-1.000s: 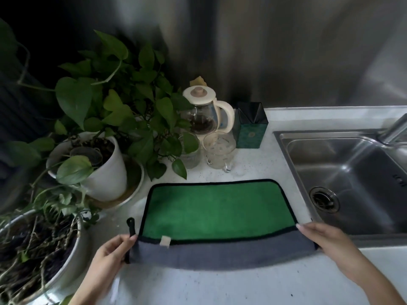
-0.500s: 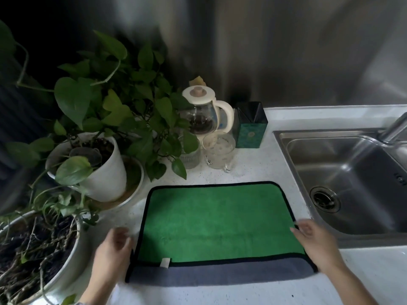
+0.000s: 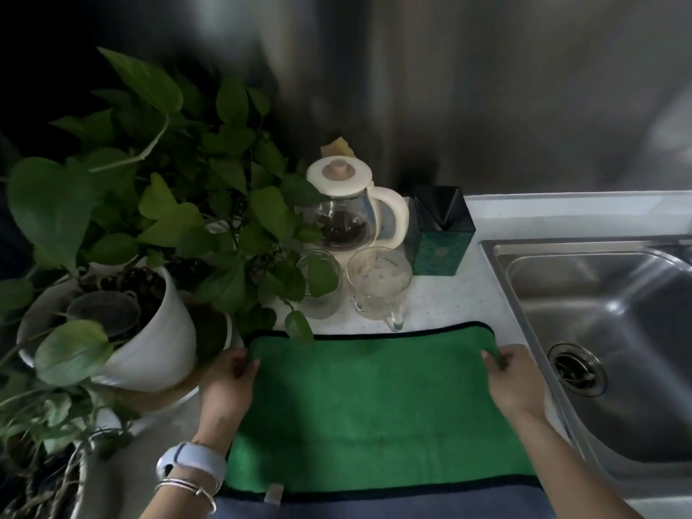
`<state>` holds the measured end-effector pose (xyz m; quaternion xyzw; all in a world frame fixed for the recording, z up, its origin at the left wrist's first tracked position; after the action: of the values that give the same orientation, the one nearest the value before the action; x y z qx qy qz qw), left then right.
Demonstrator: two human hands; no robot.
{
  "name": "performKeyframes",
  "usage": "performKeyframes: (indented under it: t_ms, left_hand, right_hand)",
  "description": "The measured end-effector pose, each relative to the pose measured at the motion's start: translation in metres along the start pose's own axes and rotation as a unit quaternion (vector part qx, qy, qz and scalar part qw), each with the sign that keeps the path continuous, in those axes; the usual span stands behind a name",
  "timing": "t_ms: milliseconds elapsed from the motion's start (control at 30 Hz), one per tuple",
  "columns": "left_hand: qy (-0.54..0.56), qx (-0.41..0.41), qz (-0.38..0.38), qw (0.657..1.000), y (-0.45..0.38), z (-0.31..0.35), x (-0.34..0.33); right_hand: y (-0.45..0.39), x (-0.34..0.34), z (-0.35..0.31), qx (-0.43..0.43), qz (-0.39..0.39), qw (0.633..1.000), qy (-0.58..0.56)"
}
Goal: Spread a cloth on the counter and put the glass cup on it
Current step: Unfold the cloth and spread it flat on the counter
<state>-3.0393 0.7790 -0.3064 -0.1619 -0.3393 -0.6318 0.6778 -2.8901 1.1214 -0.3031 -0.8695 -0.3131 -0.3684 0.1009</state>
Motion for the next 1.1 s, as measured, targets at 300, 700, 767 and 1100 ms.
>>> performKeyframes:
  t_ms: [300,700,767,1100]
  left_hand:
    - [-0.237,-0.165,-0.032,0.957,0.019,0.022,-0.037]
    - [-0.315,-0.155,-0.096,0.931,0.028,0.011,-0.039]
    - [-0.296,-0.193,-0.141,0.925,0.047,0.002,-0.033]
    - [-0.267,-0.259,-0.104,0.922,0.139,-0.028,0.017]
  right_hand:
    - [0.007,-0.033,-0.016,0.189,-0.117,0.949,0.224]
    - [0.010,-0.037,-0.008,0.229,-0.218,0.900,0.301]
    - [0.031,-0.029,-0.007,0.263,-0.203,0.897,0.290]
    - [0.125,0.007,0.007,0.280,-0.159,0.923,0.211]
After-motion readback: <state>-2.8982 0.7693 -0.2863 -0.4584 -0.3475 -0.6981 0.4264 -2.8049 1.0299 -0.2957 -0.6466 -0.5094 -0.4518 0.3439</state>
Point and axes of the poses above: each hand's wrist, its own y-axis away from the middle knuckle, its own x-axis out of the back of the hand, z = x × y, the point moved 2 cm from there along -y, towards the middle knuckle, and after that the axes turned 7 degrees about x, right-handed, at the moved point
